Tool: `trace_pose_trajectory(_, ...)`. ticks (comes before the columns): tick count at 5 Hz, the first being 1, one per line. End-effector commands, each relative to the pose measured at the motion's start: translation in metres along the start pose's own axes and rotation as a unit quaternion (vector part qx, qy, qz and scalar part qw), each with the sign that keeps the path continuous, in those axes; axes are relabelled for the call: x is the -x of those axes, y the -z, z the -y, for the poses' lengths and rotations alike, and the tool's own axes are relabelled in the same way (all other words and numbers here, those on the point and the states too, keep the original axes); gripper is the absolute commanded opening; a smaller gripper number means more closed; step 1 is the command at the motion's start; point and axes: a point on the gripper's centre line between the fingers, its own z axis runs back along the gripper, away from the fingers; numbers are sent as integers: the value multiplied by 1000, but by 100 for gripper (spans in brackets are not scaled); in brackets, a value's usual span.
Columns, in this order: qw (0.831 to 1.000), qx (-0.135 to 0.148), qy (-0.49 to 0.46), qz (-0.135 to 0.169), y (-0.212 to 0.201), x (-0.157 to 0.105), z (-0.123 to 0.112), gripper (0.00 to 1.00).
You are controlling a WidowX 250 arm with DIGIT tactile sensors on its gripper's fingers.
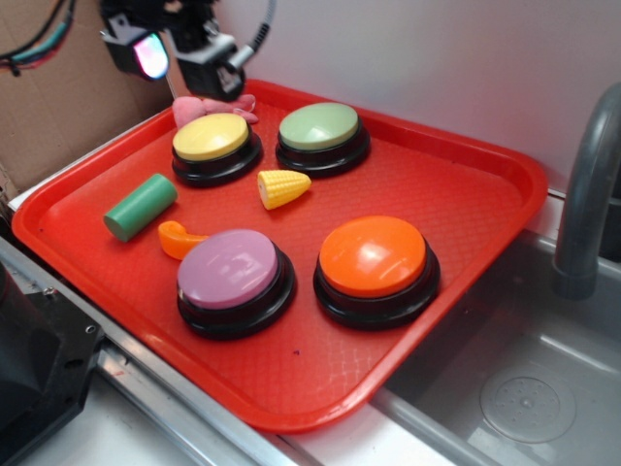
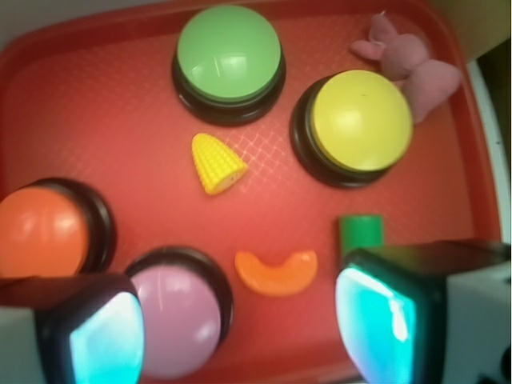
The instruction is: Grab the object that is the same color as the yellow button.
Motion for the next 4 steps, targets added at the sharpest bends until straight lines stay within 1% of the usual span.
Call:
trace_pose_trajectory(1,1000,-19,-6,12,47,-37,-2,100)
trace_pose_trajectory(2,1000,-3,21,4,75,-51,5,100)
trace_pose_trajectory(3,999,-5,37,-4,92,-54,9,100)
trace_pose_trajectory(4,998,9,50,-21,109,-49,11,100)
